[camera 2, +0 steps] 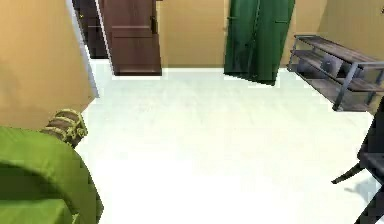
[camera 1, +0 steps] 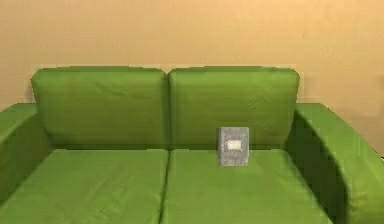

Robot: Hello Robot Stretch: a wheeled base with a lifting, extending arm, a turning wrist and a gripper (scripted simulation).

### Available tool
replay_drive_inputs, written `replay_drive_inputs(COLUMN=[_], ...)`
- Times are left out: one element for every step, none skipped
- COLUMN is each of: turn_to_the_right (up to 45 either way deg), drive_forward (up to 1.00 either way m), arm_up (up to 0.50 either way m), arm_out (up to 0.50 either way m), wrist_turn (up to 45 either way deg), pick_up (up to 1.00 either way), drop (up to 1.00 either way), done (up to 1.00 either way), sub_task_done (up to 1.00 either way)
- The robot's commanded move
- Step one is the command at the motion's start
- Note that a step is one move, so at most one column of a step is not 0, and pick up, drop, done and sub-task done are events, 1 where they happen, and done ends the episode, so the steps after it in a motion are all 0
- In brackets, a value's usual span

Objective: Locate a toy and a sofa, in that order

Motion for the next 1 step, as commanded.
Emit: replay_drive_inputs(turn_to_the_right=[45.0], drive_forward=[0.00], arm_up=[0.00], arm_out=[0.00], wrist_turn=[0.0], pick_up=[0.00], drop=[0.00], done=[0.00], sub_task_done=[0.00])
